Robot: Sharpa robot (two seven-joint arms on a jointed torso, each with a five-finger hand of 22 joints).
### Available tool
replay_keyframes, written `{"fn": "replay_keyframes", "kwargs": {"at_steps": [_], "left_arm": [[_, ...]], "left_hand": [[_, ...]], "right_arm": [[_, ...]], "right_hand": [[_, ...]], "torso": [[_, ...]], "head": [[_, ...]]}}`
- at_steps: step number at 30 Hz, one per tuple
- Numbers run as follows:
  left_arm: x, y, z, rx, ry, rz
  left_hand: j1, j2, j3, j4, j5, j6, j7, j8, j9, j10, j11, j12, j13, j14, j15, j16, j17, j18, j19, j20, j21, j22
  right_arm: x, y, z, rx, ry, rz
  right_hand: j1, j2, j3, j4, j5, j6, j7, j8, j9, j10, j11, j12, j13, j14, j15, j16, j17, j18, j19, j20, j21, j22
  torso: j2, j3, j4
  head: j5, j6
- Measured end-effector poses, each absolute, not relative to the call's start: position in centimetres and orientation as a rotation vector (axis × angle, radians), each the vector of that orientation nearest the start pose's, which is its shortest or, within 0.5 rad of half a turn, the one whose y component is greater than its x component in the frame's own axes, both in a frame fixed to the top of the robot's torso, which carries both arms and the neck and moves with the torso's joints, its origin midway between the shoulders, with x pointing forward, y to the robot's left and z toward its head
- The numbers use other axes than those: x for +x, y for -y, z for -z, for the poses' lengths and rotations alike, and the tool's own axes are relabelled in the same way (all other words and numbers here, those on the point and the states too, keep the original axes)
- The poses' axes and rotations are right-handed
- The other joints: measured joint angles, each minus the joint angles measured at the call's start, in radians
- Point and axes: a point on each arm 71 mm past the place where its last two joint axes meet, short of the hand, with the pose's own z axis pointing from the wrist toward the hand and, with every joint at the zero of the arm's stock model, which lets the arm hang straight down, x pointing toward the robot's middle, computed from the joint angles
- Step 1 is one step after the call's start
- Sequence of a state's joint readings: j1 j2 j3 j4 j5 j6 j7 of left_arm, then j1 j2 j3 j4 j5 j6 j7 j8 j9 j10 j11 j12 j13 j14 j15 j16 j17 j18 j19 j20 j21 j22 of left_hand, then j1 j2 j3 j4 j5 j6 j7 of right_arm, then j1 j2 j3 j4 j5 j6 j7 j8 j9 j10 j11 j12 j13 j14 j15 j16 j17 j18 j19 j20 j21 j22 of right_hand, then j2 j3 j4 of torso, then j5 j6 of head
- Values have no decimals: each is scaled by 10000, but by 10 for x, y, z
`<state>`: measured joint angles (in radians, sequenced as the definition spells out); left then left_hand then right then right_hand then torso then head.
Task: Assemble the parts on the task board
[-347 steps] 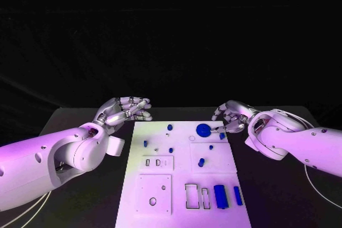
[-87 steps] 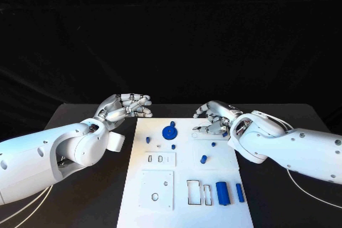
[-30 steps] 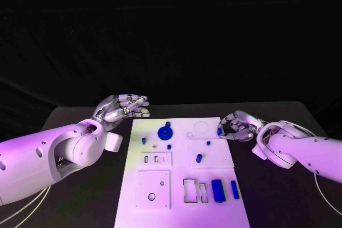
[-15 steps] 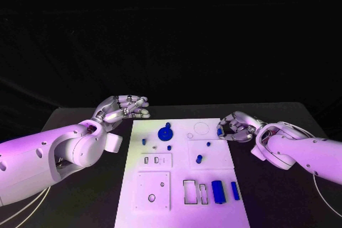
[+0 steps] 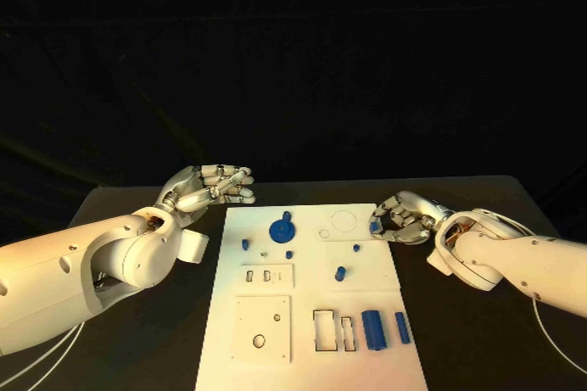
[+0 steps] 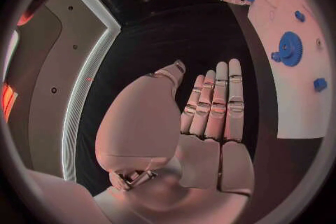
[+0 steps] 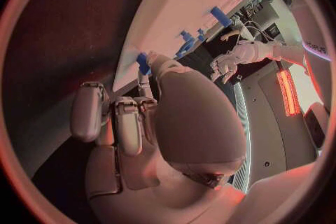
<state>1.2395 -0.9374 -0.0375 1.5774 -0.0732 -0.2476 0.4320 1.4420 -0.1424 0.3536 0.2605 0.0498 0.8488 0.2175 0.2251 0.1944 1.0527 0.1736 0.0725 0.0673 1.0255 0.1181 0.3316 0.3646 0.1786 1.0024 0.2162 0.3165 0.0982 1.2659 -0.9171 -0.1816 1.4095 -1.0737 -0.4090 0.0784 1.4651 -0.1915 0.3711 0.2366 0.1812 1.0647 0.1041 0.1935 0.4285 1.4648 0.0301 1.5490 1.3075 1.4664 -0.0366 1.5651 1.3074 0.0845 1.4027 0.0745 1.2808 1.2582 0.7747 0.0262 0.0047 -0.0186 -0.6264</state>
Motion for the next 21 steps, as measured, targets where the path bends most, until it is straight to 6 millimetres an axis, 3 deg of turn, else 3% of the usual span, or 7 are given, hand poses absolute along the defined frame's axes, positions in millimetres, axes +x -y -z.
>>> {"fn": "replay_keyframes", "kwargs": {"at_steps": [15,21], "left_arm": [[485,-238,150,-9758,-13807,15860],[485,-238,150,-9758,-13807,15858]], "left_hand": [[0,0,0,0,0,0,0,0,0,0,0,0,0,0,0,0,12,-1,0,0,0,-11],[0,0,0,0,0,0,0,0,0,0,0,0,0,0,0,0,11,-1,0,0,0,-10]], "right_arm": [[493,275,197,1945,-16299,-7233],[484,263,188,2089,-16062,-7745]], "right_hand": [[-139,142,324,-147,7,31,10,81,0,4,-104,68,0,2,-68,23,-1,-1,101,-101,107,153],[-140,144,338,-161,7,29,7,81,-1,4,-104,106,-1,1,-68,23,-1,-1,101,-101,107,166]], "torso": [[5,-6,4],[-4,-5,3]], "head": [[-22,7],[-31,-43]]}}
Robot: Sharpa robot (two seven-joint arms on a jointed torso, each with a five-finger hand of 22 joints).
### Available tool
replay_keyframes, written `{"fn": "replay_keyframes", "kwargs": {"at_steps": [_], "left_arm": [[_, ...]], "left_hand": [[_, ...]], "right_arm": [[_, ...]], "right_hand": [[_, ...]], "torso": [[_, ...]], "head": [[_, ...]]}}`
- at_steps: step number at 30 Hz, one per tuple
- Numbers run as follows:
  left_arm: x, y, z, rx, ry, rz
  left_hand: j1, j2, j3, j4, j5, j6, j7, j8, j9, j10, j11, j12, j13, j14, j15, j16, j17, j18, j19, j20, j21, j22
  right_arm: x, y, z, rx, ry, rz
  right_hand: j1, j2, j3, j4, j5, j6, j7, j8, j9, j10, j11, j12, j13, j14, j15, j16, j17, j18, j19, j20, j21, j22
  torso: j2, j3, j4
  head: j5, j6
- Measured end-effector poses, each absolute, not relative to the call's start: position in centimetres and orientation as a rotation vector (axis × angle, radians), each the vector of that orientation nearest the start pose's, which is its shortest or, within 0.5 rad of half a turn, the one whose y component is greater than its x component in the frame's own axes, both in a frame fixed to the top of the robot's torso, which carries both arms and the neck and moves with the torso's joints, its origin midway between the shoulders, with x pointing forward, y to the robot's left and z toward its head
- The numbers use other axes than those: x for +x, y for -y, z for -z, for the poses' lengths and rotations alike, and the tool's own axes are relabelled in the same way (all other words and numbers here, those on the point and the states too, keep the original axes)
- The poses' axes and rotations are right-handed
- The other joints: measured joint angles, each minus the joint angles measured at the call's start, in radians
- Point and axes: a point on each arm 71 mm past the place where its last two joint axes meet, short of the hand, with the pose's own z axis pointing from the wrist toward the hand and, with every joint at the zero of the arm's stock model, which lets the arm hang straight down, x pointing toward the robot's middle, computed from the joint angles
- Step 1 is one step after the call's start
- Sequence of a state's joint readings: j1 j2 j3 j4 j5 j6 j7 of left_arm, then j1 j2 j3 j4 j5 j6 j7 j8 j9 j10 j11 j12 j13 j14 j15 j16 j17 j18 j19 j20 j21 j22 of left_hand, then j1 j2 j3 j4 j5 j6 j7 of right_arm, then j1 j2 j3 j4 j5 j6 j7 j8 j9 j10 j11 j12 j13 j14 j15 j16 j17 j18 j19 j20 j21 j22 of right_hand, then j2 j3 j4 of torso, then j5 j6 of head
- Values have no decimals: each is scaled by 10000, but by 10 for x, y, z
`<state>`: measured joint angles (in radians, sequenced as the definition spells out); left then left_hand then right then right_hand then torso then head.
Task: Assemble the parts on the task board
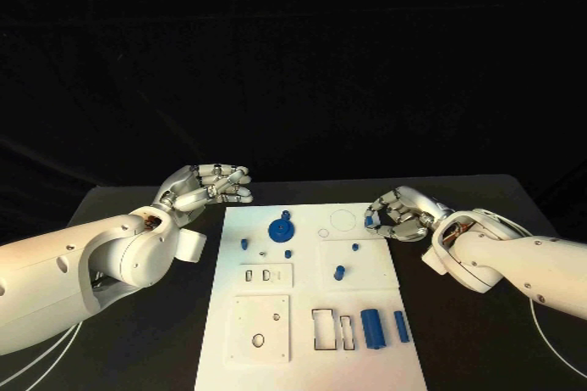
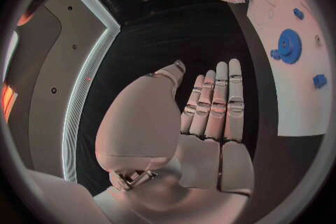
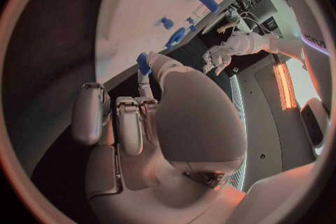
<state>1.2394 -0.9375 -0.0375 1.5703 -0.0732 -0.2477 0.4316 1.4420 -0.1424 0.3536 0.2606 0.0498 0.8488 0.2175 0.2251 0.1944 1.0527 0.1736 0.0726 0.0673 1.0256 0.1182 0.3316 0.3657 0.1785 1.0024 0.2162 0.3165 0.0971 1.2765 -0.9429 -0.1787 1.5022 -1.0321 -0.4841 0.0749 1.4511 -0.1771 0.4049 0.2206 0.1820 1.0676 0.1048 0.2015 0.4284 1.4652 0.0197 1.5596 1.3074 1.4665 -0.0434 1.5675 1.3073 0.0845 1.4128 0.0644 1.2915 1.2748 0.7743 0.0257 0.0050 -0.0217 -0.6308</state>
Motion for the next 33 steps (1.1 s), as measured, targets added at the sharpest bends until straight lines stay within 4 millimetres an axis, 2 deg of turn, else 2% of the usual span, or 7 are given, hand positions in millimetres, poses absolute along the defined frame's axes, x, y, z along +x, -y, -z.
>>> {"fn": "replay_keyframes", "kwargs": {"at_steps": [3,9,17,22,27,33], "left_arm": [[485,-238,150,-9757,-13808,15858],[486,-236,151,-9752,-13818,15872],[488,-237,151,-9760,-13798,15836],[488,-236,151,-9758,-13801,15842],[488,-235,151,-9755,-13810,15854],[489,-233,152,-9748,-13829,15875]], "left_hand": [[0,0,0,0,0,0,0,0,0,0,0,-35,0,0,0,0,0,0,0,0,-40,0],[0,0,0,0,0,0,0,0,0,0,0,-36,0,0,0,0,9,0,0,0,-40,1],[0,0,0,0,0,0,0,0,0,0,0,-36,0,0,0,0,8,0,0,0,-40,-10],[0,0,0,0,0,0,0,0,0,0,0,-36,0,0,0,-13,8,0,0,0,-40,-9],[0,0,0,0,0,0,0,0,0,0,0,-36,0,0,0,-38,7,0,0,0,-39,-9],[0,0,0,0,0,0,0,0,0,0,0,-36,-1,0,0,-38,7,0,0,0,-39,-8]], "right_arm": [[479,250,180,2087,-15976,-8068],[470,218,176,2006,-16143,-8248],[459,172,175,1573,-16474,-8271],[449,143,174,934,-16548,-8362],[440,120,175,220,-16479,-8407],[433,93,179,-463,-16390,-8436]], "right_hand": [[-24,24,62,5,0,-2,-2,0,-1,0,0,0,0,0,0,0,8,0,0,0,0,-5],[-24,23,402,-318,-11,-5,-4,-1,-8,0,1,0,0,0,0,0,8,0,0,0,0,-38],[-24,22,495,-412,-29,-51,-38,-1,-9,0,0,0,-1,0,0,0,7,0,-39,-38,-52,-108],[-159,-113,705,-538,-46,-118,-3,0,-7,0,1,-38,-1,0,1,-1,7,-1,-38,-37,-117,-128],[-173,-122,721,-548,-46,-131,5,0,-5,0,1,-38,-1,0,1,0,6,0,-38,-37,-117,-137],[-344,-109,786,-537,-57,-162,6,0,-4,0,1,-38,-1,-1,1,0,5,0,-38,-37,-117,-131]], "torso": [[-4,0,0],[-6,-1,-3],[3,-8,3],[13,-11,3],[17,-15,0],[3,-5,-13]], "head": [[1,-21],[18,-83],[205,-222],[279,-248],[330,-229],[477,-264]]}}
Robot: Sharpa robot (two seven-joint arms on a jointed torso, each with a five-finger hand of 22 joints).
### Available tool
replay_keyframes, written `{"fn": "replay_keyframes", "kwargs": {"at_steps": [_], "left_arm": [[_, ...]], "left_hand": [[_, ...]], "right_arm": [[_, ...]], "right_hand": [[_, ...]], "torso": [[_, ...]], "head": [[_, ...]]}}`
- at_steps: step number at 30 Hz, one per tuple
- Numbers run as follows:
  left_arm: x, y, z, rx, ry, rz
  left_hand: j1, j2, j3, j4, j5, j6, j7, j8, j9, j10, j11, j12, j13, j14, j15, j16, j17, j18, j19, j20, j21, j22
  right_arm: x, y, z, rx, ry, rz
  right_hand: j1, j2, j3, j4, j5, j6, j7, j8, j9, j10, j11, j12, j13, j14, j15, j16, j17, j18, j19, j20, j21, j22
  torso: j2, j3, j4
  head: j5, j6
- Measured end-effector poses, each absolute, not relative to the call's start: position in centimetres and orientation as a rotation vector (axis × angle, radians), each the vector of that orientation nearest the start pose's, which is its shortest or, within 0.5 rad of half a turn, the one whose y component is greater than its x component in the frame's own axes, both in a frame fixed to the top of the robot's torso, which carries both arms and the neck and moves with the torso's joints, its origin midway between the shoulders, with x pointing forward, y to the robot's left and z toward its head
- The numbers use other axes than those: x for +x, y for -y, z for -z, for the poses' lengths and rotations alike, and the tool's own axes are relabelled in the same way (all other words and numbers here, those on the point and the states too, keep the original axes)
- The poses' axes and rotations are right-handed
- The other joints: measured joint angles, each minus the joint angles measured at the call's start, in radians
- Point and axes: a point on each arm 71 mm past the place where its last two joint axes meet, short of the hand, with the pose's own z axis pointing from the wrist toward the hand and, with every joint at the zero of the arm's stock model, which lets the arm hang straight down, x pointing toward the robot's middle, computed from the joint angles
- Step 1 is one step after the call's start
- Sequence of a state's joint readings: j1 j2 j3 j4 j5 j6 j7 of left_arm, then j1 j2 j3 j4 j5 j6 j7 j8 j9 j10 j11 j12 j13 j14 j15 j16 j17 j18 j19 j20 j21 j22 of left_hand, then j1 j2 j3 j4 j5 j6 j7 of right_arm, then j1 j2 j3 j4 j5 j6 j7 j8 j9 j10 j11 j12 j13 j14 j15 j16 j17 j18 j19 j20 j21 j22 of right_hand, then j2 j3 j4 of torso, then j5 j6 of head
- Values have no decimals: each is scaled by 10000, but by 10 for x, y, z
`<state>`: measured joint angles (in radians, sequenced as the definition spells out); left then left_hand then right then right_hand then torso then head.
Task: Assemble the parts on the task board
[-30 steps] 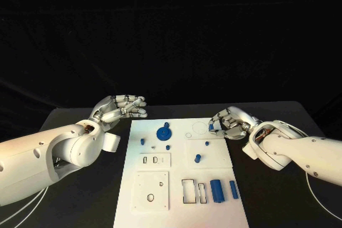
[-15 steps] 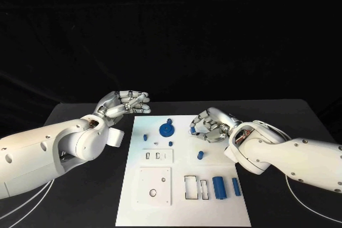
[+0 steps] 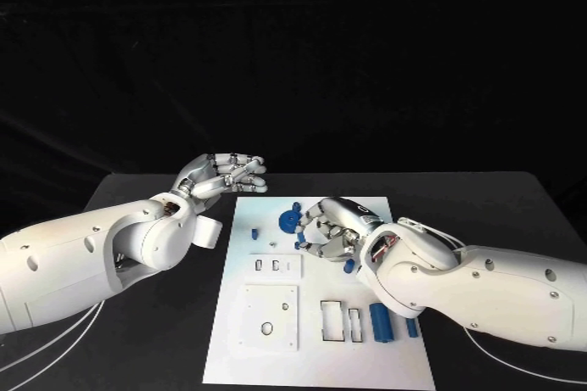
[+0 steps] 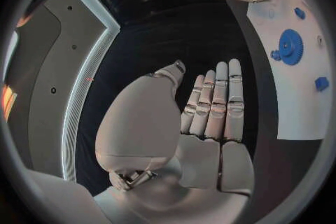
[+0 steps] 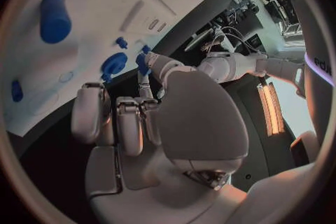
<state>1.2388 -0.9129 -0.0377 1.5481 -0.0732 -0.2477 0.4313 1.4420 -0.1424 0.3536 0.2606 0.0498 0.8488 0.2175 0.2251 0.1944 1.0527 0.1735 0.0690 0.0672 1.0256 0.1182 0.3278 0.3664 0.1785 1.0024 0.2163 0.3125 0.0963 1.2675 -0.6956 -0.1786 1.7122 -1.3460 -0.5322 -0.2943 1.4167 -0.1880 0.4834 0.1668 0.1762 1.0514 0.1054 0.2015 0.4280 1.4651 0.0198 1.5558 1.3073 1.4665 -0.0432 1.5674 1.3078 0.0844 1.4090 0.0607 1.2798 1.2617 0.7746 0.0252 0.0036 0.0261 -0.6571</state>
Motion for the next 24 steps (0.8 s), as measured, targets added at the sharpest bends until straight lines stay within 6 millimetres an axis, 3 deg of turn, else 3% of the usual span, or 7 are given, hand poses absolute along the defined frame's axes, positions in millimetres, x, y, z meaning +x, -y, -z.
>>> {"fn": "replay_keyframes", "kwargs": {"at_steps": [16,24], "left_arm": [[492,-226,153,-9723,-13900,15960],[492,-225,153,-9723,-13915,15968]], "left_hand": [[0,0,0,0,0,0,0,-49,0,0,0,0,0,-36,35,0,17,1,0,0,0,-12],[0,0,0,0,0,0,0,-49,0,0,0,0,0,-36,35,0,17,1,0,0,0,-11]], "right_arm": [[423,64,203,-881,-16742,-8079],[420,59,209,-980,-16970,-7949]], "right_hand": [[-306,-147,59,-2,43,-38,4,158,12,0,0,0,0,0,0,0,-2,1,0,1,0,18],[-403,-214,60,-1,42,-13,-22,158,18,0,1,0,8,0,0,0,-2,0,0,1,0,17]], "torso": [[7,-8,21],[12,-12,13]], "head": [[287,-114],[331,-141]]}}
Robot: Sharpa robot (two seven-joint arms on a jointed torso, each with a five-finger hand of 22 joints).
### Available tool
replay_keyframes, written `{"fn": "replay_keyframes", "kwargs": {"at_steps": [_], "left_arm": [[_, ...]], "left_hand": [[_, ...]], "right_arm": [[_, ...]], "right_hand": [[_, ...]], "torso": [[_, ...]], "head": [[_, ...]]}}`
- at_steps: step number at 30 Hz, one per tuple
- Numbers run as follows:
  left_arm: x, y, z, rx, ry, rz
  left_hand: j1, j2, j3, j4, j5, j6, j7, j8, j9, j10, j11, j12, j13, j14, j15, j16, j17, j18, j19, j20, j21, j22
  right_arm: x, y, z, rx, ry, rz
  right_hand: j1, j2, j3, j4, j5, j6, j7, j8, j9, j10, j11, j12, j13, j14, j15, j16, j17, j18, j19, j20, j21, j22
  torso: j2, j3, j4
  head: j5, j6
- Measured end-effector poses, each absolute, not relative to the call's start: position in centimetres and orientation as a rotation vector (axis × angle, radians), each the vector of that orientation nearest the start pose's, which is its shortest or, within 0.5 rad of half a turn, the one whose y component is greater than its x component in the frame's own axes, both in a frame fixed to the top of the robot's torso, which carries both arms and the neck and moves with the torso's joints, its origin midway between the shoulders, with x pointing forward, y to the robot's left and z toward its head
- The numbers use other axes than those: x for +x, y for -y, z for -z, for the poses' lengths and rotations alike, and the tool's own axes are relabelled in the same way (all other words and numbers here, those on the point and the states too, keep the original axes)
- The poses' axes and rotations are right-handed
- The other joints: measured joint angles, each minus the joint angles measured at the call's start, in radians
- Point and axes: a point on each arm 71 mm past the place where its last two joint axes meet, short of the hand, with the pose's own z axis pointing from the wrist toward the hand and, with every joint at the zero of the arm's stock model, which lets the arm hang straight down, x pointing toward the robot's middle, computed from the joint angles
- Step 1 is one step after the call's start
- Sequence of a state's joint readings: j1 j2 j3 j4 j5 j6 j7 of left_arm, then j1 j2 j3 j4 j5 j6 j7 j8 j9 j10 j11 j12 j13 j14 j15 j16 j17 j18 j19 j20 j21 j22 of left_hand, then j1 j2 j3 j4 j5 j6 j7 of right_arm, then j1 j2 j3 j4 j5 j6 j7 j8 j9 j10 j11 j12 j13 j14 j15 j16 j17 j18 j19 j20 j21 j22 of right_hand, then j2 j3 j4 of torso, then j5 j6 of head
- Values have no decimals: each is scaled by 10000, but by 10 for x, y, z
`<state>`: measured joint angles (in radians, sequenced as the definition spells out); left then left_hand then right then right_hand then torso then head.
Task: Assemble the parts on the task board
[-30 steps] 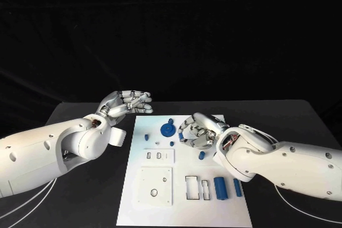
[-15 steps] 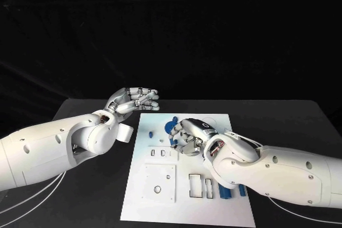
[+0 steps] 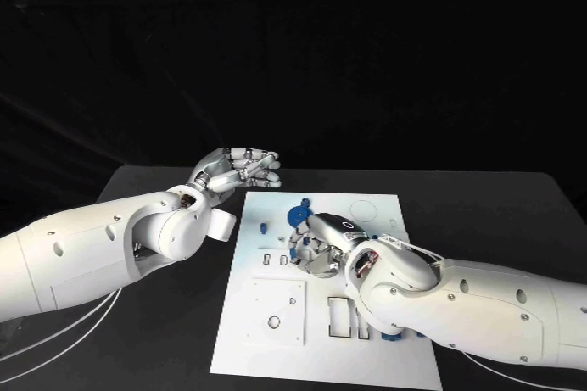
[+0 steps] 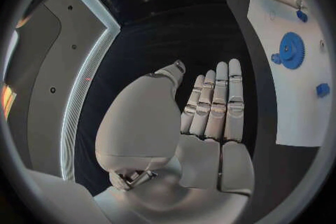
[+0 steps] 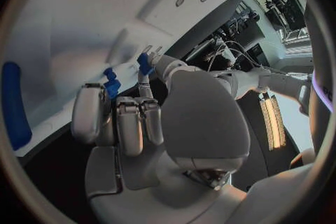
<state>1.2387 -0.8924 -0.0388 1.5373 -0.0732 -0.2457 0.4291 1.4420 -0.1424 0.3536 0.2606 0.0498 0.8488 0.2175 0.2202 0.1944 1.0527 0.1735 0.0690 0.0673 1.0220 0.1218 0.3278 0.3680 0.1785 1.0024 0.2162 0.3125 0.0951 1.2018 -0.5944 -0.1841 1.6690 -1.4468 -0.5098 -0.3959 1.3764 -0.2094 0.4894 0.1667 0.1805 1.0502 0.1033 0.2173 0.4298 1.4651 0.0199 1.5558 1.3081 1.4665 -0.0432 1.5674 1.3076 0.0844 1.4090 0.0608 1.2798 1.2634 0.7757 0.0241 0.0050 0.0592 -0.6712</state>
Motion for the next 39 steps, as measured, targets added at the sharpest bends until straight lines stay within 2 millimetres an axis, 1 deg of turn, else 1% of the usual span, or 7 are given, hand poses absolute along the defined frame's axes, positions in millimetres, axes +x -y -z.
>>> {"fn": "replay_keyframes", "kwargs": {"at_steps": [1,2,6,10,26,37,39], "left_arm": [[492,-225,153,-9723,-13916,15969],[492,-225,153,-9723,-13917,15969],[492,-225,153,-9723,-13923,15975],[491,-225,153,-9725,-13928,15976],[491,-227,153,-9739,-13930,15950],[491,-228,153,-9747,-13929,15933],[491,-228,153,-9748,-13930,15933]], "left_hand": [[0,0,0,0,0,0,0,0,0,0,0,0,0,0,0,0,0,-1,0,0,0,0],[0,0,0,0,0,0,0,0,0,0,0,0,0,0,0,0,-1,0,0,0,0,0],[0,0,0,0,0,0,0,0,0,0,0,0,0,0,0,0,-1,0,0,0,0,1],[0,0,0,0,0,0,0,0,0,0,0,0,0,0,0,0,-1,-1,0,0,0,1],[0,0,0,0,0,0,0,0,0,0,0,0,0,0,0,0,7,-1,0,0,0,2],[0,0,0,0,0,0,0,0,0,0,0,1,0,1,0,0,5,-1,0,0,0,2],[0,0,0,0,0,0,0,0,0,0,0,1,0,0,0,0,5,0,0,0,0,2]], "right_arm": [[419,59,210,-992,-16997,-7938],[419,58,211,-1003,-17024,-7927],[419,57,214,-1032,-17138,-7854],[419,56,216,-1049,-17194,-7812],[417,54,218,-1107,-17142,-7877],[417,54,219,-1120,-17128,-7861],[418,54,219,-1117,-17124,-7844]], "right_hand": [[-60,-8,0,0,0,0,0,0,10,0,0,0,0,0,0,0,0,0,0,0,0,0],[-71,3,0,0,0,0,0,0,144,0,0,0,0,0,0,0,0,0,0,0,0,0],[-83,15,0,0,-2,-1,0,-3,149,0,0,0,0,0,0,0,0,0,0,0,0,6],[-217,-91,-50,49,-2,-1,-1,-4,352,0,0,0,-1,0,0,0,-1,0,0,0,0,5],[-297,-169,-76,74,-2,-3,0,-9,359,0,0,0,-3,0,0,0,-2,0,0,1,0,4],[-295,-171,-76,73,-4,-20,-14,-18,353,0,1,0,-4,0,1,0,-2,0,0,1,-39,3],[-345,-221,-77,73,-4,-23,-10,-19,349,0,1,0,-4,0,0,0,-2,0,0,1,-49,-5]], "torso": [[1,0,0],[1,0,0],[7,0,1],[9,0,2],[4,-4,3],[-1,-3,-3],[-3,-3,-3]], "head": [[0,-2],[0,-6],[13,-32],[35,-46],[110,-121],[115,-133],[107,-133]]}}
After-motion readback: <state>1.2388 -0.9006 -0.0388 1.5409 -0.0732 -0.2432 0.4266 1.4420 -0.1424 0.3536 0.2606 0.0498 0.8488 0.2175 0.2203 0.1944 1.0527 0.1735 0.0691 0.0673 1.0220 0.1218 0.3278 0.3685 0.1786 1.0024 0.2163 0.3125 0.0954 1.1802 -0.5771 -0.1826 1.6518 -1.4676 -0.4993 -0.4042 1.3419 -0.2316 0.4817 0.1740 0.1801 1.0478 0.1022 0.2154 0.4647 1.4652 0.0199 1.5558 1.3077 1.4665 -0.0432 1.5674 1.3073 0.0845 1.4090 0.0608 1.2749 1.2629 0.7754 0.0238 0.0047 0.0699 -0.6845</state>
